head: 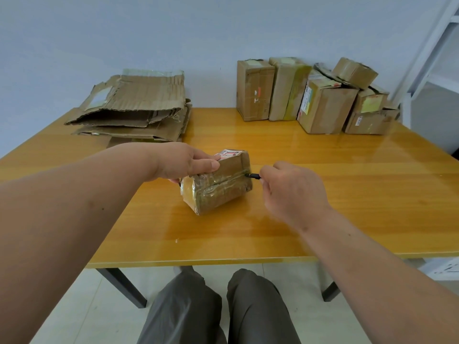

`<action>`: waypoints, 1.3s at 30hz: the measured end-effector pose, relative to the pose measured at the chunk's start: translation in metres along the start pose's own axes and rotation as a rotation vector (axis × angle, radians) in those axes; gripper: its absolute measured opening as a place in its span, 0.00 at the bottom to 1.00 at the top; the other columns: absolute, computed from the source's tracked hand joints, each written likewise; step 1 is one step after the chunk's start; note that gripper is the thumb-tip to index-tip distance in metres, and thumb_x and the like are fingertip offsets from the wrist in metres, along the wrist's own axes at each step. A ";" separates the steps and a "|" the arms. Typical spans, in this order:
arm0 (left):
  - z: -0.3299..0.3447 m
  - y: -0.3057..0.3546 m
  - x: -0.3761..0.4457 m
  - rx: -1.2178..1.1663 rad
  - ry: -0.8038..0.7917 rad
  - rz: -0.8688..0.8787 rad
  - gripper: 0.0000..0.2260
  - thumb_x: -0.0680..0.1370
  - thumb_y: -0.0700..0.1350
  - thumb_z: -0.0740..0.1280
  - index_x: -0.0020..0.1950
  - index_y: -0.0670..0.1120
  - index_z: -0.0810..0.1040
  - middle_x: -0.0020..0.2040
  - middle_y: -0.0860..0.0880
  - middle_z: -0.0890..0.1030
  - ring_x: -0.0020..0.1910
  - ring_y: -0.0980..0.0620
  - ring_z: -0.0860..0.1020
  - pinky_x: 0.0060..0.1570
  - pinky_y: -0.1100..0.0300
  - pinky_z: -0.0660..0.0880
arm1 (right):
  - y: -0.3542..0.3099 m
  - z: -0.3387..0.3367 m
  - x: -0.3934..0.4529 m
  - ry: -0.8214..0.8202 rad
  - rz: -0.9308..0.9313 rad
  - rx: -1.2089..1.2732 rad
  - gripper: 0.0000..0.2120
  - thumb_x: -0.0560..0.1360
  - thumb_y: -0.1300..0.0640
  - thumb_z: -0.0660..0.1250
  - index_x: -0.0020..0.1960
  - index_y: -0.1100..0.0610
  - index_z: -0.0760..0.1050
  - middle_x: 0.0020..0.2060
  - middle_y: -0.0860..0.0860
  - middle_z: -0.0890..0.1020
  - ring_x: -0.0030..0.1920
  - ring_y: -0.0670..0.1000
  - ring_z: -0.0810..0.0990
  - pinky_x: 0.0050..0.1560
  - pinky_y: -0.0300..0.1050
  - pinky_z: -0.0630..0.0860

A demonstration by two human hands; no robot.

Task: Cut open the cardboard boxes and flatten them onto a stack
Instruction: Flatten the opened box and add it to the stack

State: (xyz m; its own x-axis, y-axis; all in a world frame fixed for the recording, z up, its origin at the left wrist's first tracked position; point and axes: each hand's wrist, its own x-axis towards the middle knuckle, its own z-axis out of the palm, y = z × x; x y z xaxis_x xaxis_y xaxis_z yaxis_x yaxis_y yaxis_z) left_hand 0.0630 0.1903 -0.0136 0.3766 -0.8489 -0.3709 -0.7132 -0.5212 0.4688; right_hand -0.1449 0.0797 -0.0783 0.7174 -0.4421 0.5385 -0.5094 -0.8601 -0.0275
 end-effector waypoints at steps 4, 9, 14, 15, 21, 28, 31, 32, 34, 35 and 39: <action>0.000 0.001 -0.001 -0.006 -0.010 -0.007 0.22 0.78 0.63 0.59 0.73 0.63 0.69 0.66 0.50 0.75 0.60 0.48 0.74 0.58 0.54 0.77 | 0.006 0.003 0.000 -0.004 -0.012 0.001 0.06 0.67 0.62 0.73 0.36 0.57 0.77 0.26 0.51 0.72 0.22 0.56 0.67 0.24 0.37 0.57; 0.000 0.005 -0.003 -0.009 0.007 -0.015 0.22 0.79 0.63 0.58 0.73 0.62 0.68 0.63 0.50 0.74 0.58 0.49 0.74 0.54 0.56 0.76 | 0.012 0.007 0.003 0.006 0.033 -0.012 0.06 0.71 0.61 0.71 0.37 0.56 0.77 0.27 0.50 0.72 0.24 0.55 0.68 0.25 0.36 0.55; 0.003 0.011 -0.006 0.089 0.025 -0.021 0.24 0.78 0.67 0.56 0.73 0.63 0.67 0.64 0.49 0.75 0.55 0.46 0.77 0.58 0.51 0.76 | 0.012 0.012 0.003 0.000 0.071 0.033 0.05 0.74 0.59 0.68 0.40 0.55 0.77 0.29 0.48 0.70 0.26 0.54 0.69 0.25 0.37 0.58; 0.003 0.011 -0.007 0.101 0.027 -0.028 0.24 0.78 0.67 0.55 0.73 0.63 0.67 0.64 0.49 0.75 0.54 0.46 0.77 0.58 0.51 0.76 | 0.012 0.013 0.003 -0.006 0.088 0.024 0.05 0.75 0.59 0.67 0.40 0.55 0.76 0.30 0.49 0.71 0.27 0.54 0.70 0.25 0.39 0.60; 0.004 0.012 -0.010 0.125 0.011 -0.002 0.25 0.77 0.67 0.57 0.72 0.61 0.69 0.69 0.51 0.74 0.66 0.47 0.71 0.68 0.48 0.67 | 0.046 0.000 0.000 -0.070 0.489 0.151 0.07 0.80 0.56 0.59 0.47 0.54 0.76 0.37 0.52 0.78 0.38 0.56 0.74 0.33 0.47 0.67; 0.011 0.022 -0.013 0.132 0.070 -0.092 0.35 0.77 0.71 0.46 0.77 0.52 0.61 0.64 0.44 0.76 0.51 0.44 0.81 0.54 0.49 0.79 | 0.002 0.004 0.005 -0.188 0.700 0.813 0.08 0.81 0.58 0.60 0.45 0.55 0.74 0.38 0.53 0.82 0.30 0.49 0.76 0.34 0.43 0.74; 0.014 0.027 -0.015 0.120 0.042 -0.060 0.28 0.82 0.64 0.48 0.79 0.53 0.54 0.73 0.45 0.67 0.50 0.45 0.82 0.50 0.50 0.80 | -0.009 0.003 0.001 -0.200 0.769 0.977 0.08 0.82 0.59 0.59 0.46 0.57 0.73 0.40 0.56 0.83 0.26 0.47 0.77 0.24 0.37 0.69; 0.017 0.031 -0.015 0.117 0.027 -0.023 0.25 0.83 0.60 0.50 0.79 0.52 0.56 0.75 0.45 0.63 0.51 0.45 0.82 0.50 0.51 0.80 | -0.012 0.003 -0.001 -0.203 0.786 1.009 0.08 0.82 0.59 0.58 0.46 0.58 0.73 0.42 0.56 0.83 0.28 0.50 0.79 0.23 0.37 0.68; 0.023 0.037 -0.013 0.093 0.025 0.012 0.23 0.84 0.56 0.54 0.76 0.48 0.63 0.76 0.42 0.62 0.54 0.42 0.81 0.49 0.51 0.80 | -0.014 0.004 -0.004 -0.200 0.829 1.041 0.09 0.83 0.58 0.58 0.47 0.58 0.73 0.44 0.57 0.82 0.32 0.53 0.82 0.23 0.38 0.69; 0.024 0.040 -0.011 0.096 0.022 0.015 0.25 0.83 0.56 0.57 0.76 0.46 0.63 0.76 0.44 0.62 0.52 0.43 0.82 0.47 0.52 0.80 | -0.013 0.005 -0.006 -0.198 0.850 1.039 0.09 0.83 0.58 0.57 0.47 0.58 0.73 0.45 0.56 0.83 0.32 0.53 0.82 0.23 0.39 0.70; 0.020 0.048 -0.009 0.296 0.019 0.106 0.38 0.77 0.63 0.64 0.81 0.55 0.48 0.76 0.48 0.62 0.45 0.51 0.83 0.49 0.54 0.81 | -0.004 0.006 -0.007 -0.239 0.847 0.960 0.09 0.83 0.57 0.56 0.48 0.57 0.73 0.45 0.55 0.83 0.33 0.51 0.83 0.26 0.40 0.72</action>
State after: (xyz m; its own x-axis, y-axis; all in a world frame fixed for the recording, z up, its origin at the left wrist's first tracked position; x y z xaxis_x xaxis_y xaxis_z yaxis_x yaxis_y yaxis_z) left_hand 0.0141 0.1744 -0.0039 0.3001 -0.8999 -0.3166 -0.8891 -0.3841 0.2489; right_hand -0.1449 0.0848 -0.0873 0.4592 -0.8824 -0.1025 -0.3724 -0.0865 -0.9240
